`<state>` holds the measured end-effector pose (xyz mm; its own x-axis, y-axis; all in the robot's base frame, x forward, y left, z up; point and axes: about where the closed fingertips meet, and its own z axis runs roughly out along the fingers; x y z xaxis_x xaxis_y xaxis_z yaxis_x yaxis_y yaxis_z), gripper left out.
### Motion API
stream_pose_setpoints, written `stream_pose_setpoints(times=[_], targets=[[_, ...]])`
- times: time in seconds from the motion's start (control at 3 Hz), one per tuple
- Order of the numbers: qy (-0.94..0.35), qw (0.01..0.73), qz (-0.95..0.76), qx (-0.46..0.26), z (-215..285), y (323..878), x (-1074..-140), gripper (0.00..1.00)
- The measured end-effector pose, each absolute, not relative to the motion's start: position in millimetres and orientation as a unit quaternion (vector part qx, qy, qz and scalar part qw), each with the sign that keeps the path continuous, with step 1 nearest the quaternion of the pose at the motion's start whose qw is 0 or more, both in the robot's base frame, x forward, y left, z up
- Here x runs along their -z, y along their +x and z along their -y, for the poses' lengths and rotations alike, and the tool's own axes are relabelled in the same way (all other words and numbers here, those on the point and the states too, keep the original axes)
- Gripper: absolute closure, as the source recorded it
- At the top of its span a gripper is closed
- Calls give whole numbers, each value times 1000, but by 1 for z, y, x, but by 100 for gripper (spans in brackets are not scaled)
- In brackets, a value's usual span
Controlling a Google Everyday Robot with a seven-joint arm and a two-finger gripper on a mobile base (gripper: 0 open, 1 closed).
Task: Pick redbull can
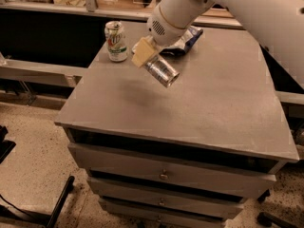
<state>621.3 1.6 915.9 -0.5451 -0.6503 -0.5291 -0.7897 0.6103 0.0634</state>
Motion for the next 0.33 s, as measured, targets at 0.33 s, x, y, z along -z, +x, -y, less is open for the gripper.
stream_pose_setpoints(times=[0.33], targets=[[-416,234,-866,-149,-2,621,-916,100]])
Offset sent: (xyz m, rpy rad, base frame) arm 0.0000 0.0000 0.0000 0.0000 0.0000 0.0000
